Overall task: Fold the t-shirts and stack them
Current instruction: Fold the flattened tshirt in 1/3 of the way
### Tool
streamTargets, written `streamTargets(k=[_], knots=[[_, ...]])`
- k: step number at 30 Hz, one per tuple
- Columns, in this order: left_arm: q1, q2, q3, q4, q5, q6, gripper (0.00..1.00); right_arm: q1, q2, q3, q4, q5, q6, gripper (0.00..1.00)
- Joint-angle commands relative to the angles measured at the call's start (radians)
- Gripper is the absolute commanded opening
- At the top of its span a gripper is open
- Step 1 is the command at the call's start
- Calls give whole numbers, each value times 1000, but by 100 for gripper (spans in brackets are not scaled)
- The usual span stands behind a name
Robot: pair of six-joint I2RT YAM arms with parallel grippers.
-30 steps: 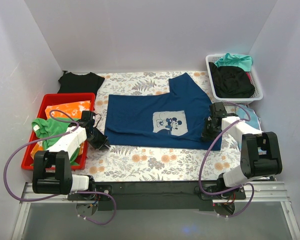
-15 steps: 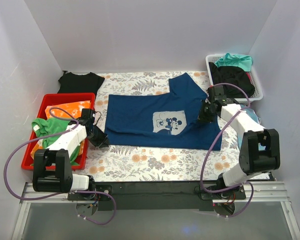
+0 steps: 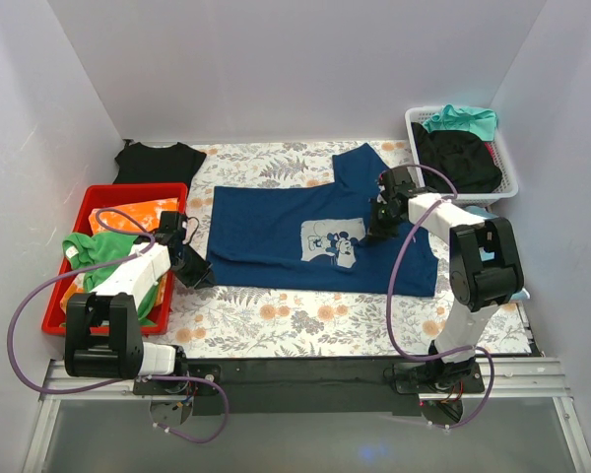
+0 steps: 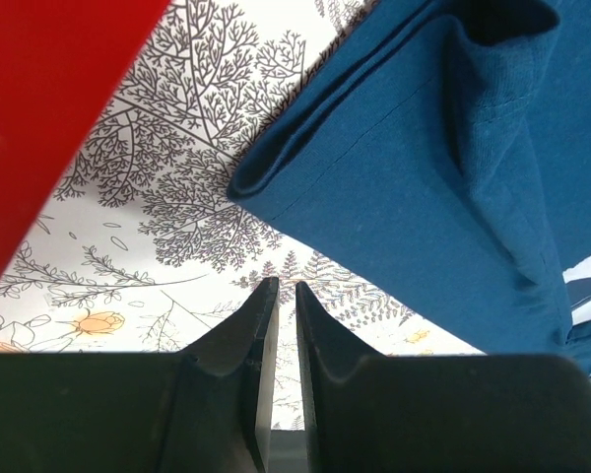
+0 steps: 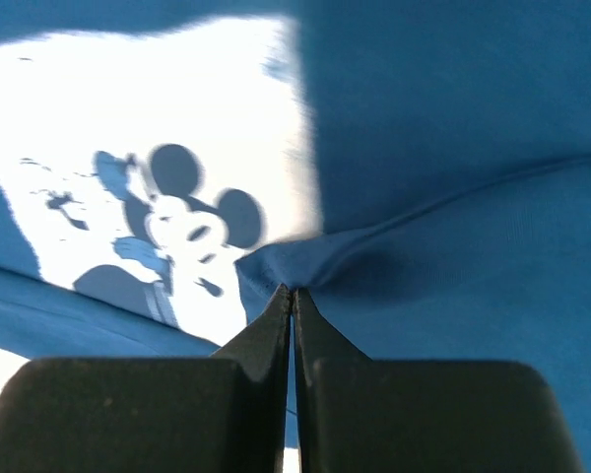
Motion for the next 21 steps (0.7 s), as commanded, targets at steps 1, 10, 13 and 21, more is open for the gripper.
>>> streamTargets(k=[1,10,13,21], knots=[[4,-15,26,-18,-11,5,11,25,27,76,41,-13,-22,1],[4,-6,34,-3,4,20,11,27,27,102,48,45,-43,36],[4,-11,48,2,12,26,11,28,-8,93,60,50,-51,39],[4,-32,68,59,61,69,13,28,-151,-56,5,141,-59,41]])
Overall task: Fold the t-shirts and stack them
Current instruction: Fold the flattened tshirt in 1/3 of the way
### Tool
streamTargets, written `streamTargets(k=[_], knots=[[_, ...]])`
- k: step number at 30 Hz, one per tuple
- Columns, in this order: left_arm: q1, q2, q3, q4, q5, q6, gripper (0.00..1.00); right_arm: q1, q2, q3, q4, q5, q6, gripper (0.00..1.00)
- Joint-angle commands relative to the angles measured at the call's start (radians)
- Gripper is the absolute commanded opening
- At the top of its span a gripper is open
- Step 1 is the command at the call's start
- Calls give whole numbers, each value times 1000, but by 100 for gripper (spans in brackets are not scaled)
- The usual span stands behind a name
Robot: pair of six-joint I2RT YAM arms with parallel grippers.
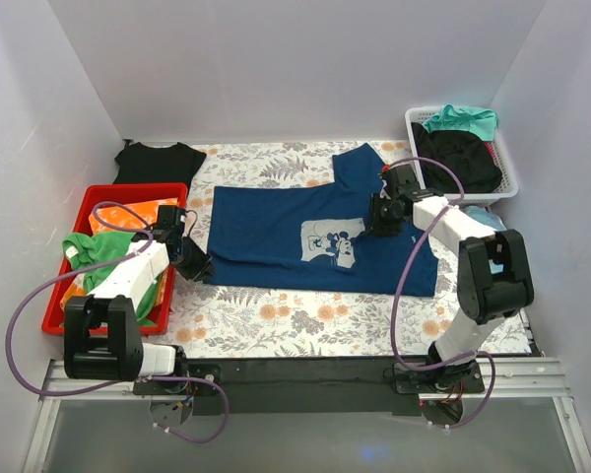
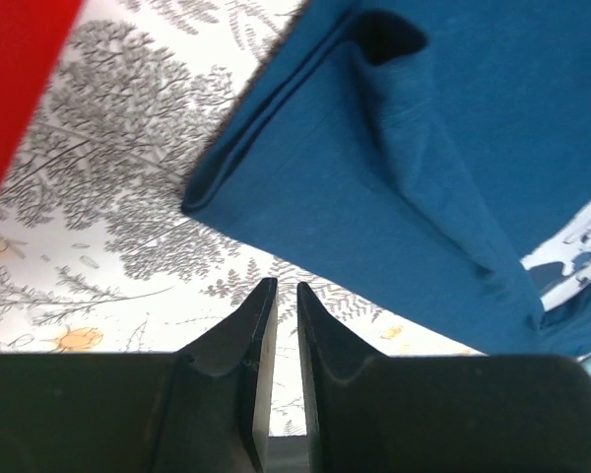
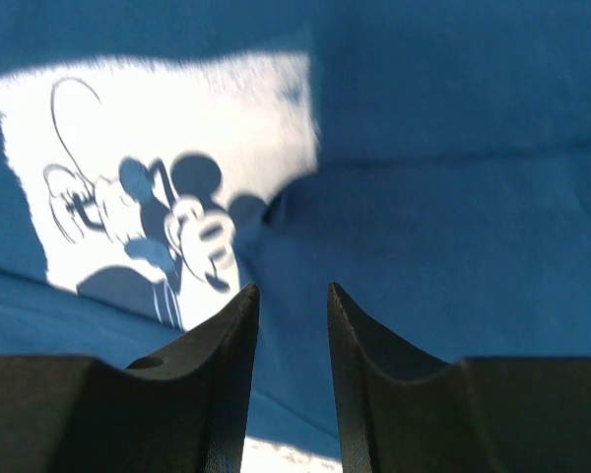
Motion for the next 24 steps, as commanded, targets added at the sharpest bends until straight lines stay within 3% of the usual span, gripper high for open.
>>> streamTargets(k=[1,9,19,24], knots=[[4,-11,32,70,65,46,13,-1,-110,-76,-42,71,-21,41],[-2,174,98,129,23,78,11,-1,-233,-243,-91,120,-19,41],[-44,388,78,92,-135,86,9,-4,-227,-340,-126,143,2,40],[-50,394,20,52,-169,56,6,-7,-211,-374,-174,149,22,39]])
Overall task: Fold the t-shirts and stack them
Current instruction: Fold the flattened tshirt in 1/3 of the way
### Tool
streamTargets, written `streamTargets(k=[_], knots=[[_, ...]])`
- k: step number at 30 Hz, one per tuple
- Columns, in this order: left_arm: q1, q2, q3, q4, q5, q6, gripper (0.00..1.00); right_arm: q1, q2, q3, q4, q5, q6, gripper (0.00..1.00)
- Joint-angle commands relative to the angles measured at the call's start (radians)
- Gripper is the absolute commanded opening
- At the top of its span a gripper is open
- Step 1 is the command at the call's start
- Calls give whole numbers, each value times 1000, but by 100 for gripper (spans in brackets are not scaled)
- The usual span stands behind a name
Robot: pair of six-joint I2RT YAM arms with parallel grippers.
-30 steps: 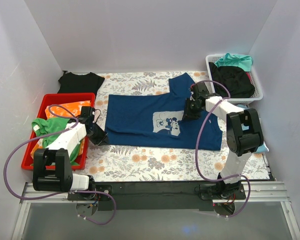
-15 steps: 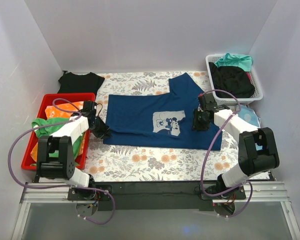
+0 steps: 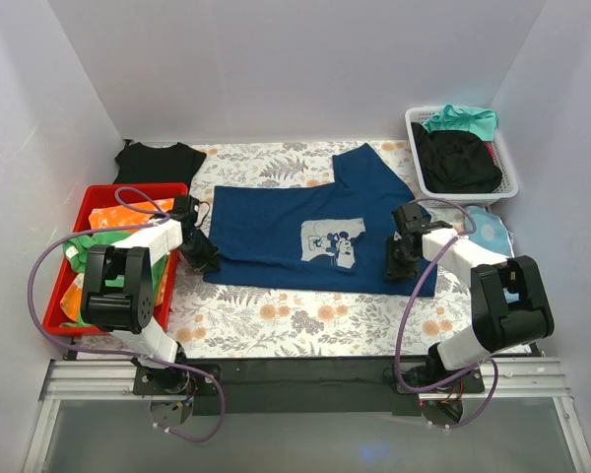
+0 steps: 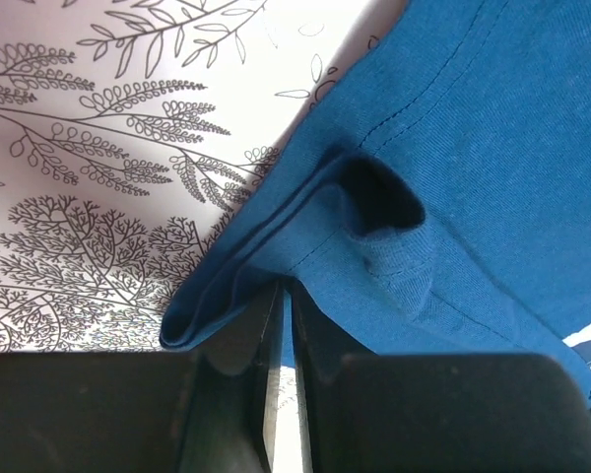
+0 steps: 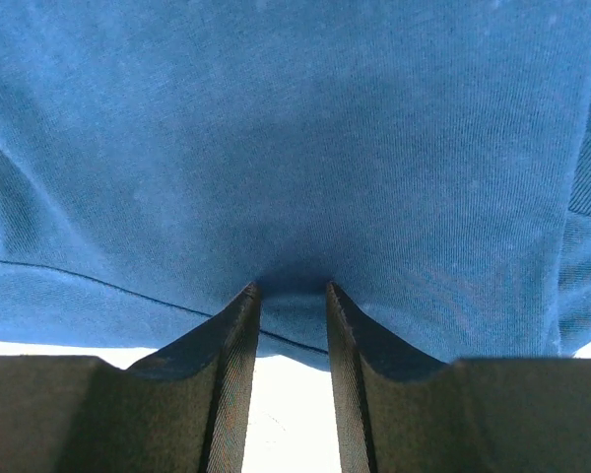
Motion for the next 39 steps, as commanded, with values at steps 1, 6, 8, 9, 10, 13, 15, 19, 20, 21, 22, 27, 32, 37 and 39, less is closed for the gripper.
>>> streamTargets(k=[1,6,8,9,10,13,15,19,20,21,22,27,32,37,39], knots=[[-14,70,-114,-58,-111,-28,6,-7,8,-32,-66,25,33,39],[-14,-28,-142,-124,-52,-119,6,-17,23,-76,-113,20,69,38],[-14,-73,-156,-130,-27,-163,5,-18,22,-93,-124,14,80,37],[-14,-82,-171,-136,-7,-175,4,-21,20,-108,-126,3,89,37],[-14,-88,-183,-136,7,-200,4,-21,19,-119,-126,-3,92,37],[-15,-105,-218,-138,31,-224,2,-20,17,-147,-127,-23,99,36],[-15,-128,-229,-162,12,-247,1,-21,12,-159,-135,-18,103,36],[-15,-203,-255,-220,-38,-287,1,-20,-23,-191,-158,-44,117,36],[-15,-223,-263,-234,-50,-298,1,-23,-34,-184,-181,-75,126,36],[-15,-248,-264,-259,-51,-309,1,-21,-55,-176,-201,-72,135,36],[-15,-262,-265,-265,-51,-310,1,-21,-72,-172,-227,-74,152,36],[-15,-289,-211,-280,-41,-275,1,-20,-196,-155,-282,-75,180,34],[-15,-259,-33,-256,-79,-189,4,-20,-323,-73,-322,-3,197,35],[-17,-150,218,-198,-130,-68,33,-17,-330,52,-324,14,197,37],[-17,-92,316,-155,-150,-33,69,-15,-295,104,-313,17,191,37]])
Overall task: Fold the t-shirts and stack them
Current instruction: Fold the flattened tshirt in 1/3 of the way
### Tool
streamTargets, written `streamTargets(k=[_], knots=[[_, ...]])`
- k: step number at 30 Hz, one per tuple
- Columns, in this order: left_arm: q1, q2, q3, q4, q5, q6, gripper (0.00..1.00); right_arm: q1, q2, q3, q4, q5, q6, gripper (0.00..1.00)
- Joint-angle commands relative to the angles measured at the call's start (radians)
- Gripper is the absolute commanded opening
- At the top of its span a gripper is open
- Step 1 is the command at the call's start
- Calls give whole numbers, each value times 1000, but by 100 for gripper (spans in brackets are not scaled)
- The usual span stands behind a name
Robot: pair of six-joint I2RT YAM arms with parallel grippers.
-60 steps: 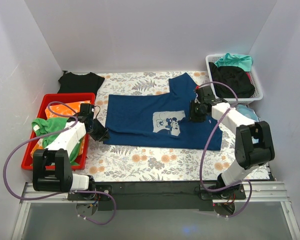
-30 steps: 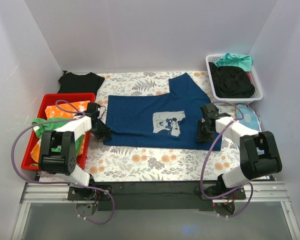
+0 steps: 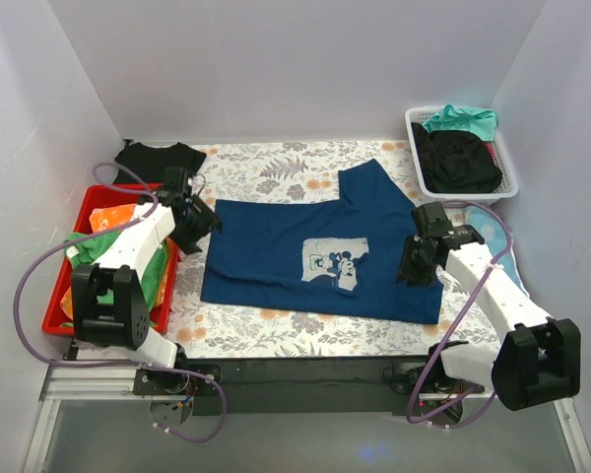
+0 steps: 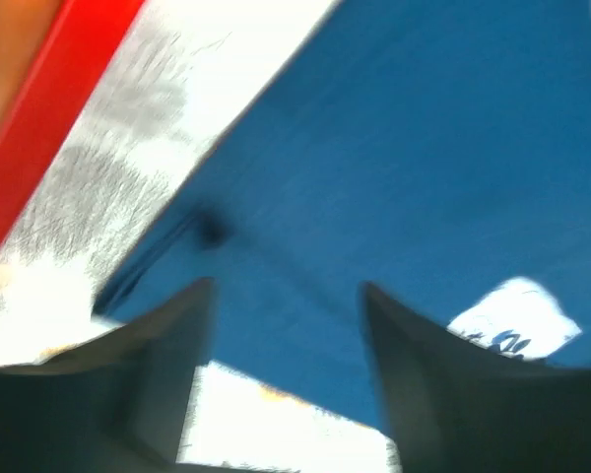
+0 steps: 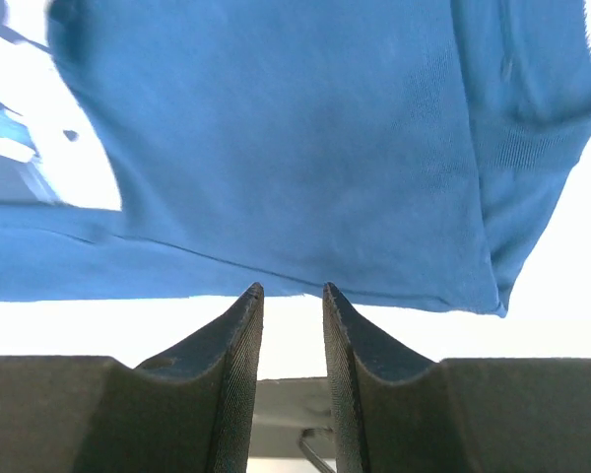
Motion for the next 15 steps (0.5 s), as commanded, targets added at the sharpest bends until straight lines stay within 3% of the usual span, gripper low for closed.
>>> streamTargets(k=[1,5,8,15], knots=[[2,104,188,81,-62,122,72,6,46,121,-4,37,5,37],[2,310,363,127,-87,193,80,6,123,201,27,66,-18,37],[2,413,503,134,-113,221,81,6,165,248,53,86,-32,37],[0,644,725,102,-176,254,69,9,204,259,91,92,-27,36]])
